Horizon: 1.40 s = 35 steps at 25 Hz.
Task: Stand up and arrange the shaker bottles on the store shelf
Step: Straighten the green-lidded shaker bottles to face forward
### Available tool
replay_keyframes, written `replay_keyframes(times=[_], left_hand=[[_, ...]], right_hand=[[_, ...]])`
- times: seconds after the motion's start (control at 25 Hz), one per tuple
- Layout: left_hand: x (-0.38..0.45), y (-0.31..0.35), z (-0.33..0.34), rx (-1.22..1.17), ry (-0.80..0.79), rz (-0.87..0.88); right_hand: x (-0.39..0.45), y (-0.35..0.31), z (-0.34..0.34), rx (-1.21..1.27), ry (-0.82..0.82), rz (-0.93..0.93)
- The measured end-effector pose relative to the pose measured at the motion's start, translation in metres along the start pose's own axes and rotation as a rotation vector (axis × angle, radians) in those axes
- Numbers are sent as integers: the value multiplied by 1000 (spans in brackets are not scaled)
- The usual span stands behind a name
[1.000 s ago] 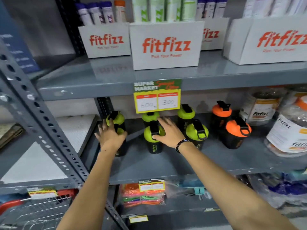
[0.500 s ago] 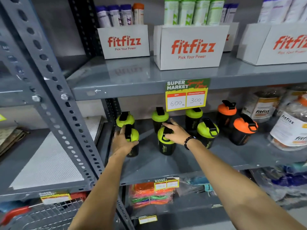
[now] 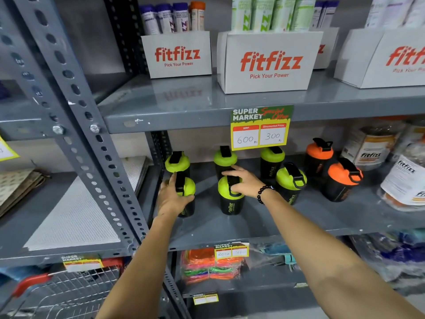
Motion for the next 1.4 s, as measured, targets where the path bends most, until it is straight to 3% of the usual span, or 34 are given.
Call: replay_keyframes(times=[0.52, 0.68, 0.92, 1.4], left_hand=[[-10, -7, 1, 26, 21, -50], [-9, -7, 0, 40, 16, -59], [-10, -6, -1, 43, 14, -57], [-15, -5, -2, 11, 22, -43]], right_hand=[[1, 2, 2, 11, -20, -23], [-6, -2, -1, 149, 181, -10], [-7, -6, 6, -250, 51, 24], [-10, -2, 6, -229, 57, 11]])
Point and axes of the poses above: each hand's wrist, its own x-axis towards the middle knuckle, its own z-axis out of the palm, y = z × x, the point moved 3 cm from there along x, towards the middle knuckle, and after that the axes turned 4 degrees about -z, right-handed, at the moved point
